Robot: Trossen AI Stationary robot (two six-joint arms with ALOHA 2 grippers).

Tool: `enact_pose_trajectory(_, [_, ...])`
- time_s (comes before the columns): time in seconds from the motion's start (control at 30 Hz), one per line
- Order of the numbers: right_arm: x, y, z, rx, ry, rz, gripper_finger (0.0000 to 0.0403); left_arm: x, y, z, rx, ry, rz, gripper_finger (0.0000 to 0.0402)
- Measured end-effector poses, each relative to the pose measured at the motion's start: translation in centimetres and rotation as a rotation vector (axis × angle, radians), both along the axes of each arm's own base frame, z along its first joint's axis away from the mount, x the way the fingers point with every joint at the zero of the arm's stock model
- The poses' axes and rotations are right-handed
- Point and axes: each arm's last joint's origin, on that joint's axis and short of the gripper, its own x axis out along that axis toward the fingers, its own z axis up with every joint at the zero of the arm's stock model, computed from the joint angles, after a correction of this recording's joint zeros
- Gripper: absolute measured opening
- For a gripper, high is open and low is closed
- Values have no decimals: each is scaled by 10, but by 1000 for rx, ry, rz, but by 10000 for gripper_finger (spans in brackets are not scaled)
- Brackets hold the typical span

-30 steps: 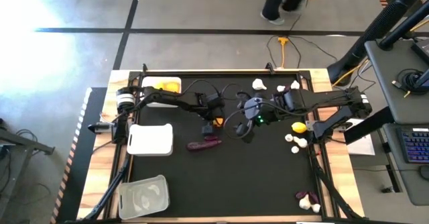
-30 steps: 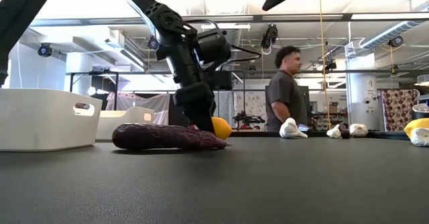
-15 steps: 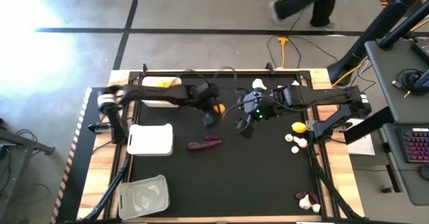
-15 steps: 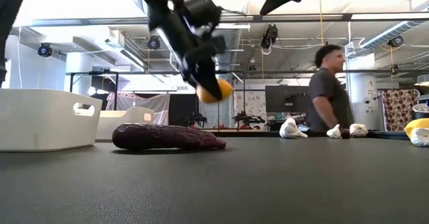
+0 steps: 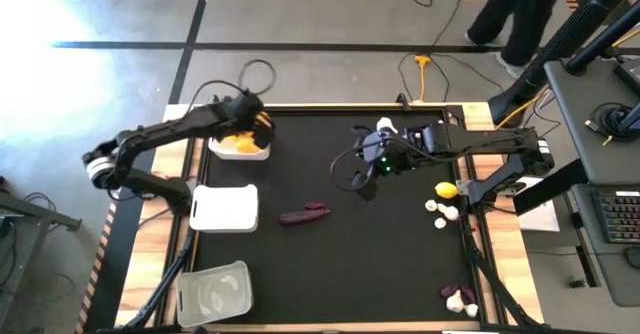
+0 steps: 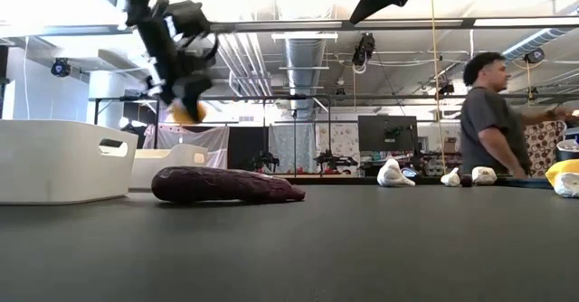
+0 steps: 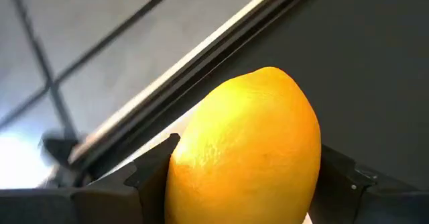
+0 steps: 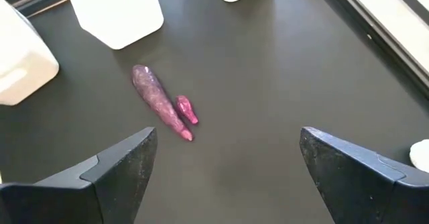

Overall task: Sort produce into baskets
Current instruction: Put the lemon into the top white bin

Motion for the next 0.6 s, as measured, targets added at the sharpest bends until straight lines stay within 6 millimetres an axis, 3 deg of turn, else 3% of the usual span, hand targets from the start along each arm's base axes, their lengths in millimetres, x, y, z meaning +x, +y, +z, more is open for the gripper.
enact_pose_trajectory(0.2, [0,2,0,14,-4,-10,357,-32,13,-27,-70,48,146,238])
enact_pose_trajectory(0.6, [0,3,0,43,-12,-33,357,-30,35,-56,-104,65,263,250])
